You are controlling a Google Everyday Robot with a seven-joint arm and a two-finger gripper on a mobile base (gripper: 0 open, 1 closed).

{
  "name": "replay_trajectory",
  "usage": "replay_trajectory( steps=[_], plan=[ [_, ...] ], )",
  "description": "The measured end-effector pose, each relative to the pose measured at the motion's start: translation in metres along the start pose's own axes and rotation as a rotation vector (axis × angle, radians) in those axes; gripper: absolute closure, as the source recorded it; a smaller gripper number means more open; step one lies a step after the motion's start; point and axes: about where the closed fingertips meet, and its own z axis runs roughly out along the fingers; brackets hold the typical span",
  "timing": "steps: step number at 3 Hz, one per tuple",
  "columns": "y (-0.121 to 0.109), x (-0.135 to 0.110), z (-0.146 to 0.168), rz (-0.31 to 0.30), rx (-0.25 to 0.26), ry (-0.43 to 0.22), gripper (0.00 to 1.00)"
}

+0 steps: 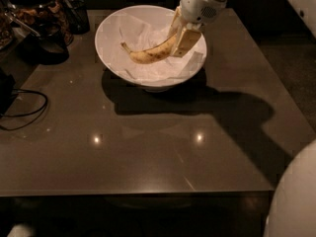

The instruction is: Pick banana from white bowl

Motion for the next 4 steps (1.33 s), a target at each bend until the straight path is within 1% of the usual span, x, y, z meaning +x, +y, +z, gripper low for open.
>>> replay_trajectory(
  steps=[1,2,3,4],
  plan=[
    [-0.001,0.000,0.000,0.002,0.000,-0.002,1.00],
    [0.014,-0.011,-0.017,0.029,0.009,-0.055,1.00],
    [0.035,-0.018,-0.035,0.058,0.024,-0.098,1.00],
    [0.069,-0.024,-0.054,0.079,0.067,-0.116,1.00]
  ],
)
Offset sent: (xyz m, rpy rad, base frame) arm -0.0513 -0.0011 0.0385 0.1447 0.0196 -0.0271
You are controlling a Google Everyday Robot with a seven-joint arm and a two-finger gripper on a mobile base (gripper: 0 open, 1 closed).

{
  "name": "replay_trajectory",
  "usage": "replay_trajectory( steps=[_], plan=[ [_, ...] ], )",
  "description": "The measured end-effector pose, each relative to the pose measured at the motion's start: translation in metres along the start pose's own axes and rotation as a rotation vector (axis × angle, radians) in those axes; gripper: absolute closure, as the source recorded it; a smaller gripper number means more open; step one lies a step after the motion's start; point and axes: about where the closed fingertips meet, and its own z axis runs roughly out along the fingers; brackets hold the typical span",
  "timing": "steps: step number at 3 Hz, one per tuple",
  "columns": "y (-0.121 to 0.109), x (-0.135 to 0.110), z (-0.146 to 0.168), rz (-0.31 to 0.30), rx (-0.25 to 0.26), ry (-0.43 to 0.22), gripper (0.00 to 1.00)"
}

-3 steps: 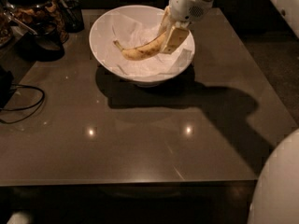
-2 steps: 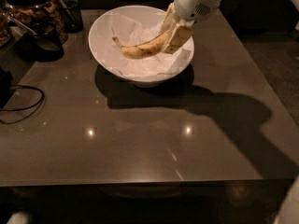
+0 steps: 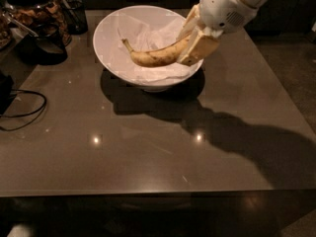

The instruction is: Pick banana from white bowl

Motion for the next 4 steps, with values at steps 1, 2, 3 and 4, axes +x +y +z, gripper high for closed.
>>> replay_trajectory(
  steps=[1,2,3,4],
  plan=[
    [0.009,0.003,0.004,0.005,-0.014,0.009,1.00],
    [0.023,-0.005,-0.009,0.018,-0.018,0.003,1.00],
    [0.050,-0.014,-0.026,0.055,-0.011,-0.009,1.00],
    [0.088,-0.023,-0.040,0.094,-0.006,-0.016,1.00]
  ],
)
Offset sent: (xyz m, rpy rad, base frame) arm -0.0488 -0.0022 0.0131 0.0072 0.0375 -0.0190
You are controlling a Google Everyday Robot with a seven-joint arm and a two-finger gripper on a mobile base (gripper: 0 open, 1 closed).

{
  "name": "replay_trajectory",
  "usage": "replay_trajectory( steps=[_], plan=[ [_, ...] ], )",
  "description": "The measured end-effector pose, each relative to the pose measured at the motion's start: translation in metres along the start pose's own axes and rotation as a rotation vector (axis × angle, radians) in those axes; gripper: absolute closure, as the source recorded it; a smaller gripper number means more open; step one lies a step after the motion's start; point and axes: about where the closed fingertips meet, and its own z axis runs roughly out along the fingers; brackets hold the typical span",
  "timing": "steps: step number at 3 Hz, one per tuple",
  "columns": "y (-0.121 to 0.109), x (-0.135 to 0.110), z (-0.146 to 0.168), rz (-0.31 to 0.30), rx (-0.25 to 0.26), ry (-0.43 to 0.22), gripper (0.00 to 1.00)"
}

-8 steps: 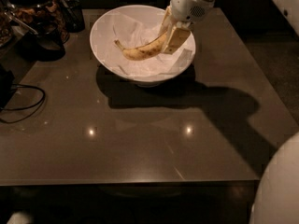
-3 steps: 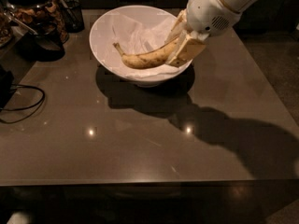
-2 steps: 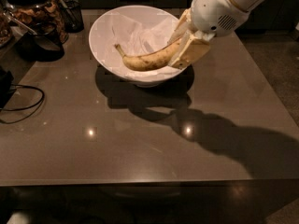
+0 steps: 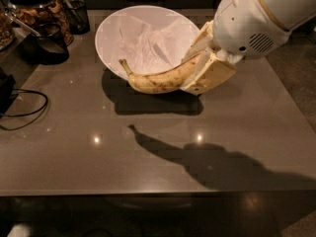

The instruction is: Pick banana from white bowl

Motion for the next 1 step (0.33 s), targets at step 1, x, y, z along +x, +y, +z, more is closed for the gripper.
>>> replay_trajectory(
  steps=[1],
  plan=[
    [0.0000,0.0000,0.0000,0.000,0.000,0.000,1.00]
  ],
)
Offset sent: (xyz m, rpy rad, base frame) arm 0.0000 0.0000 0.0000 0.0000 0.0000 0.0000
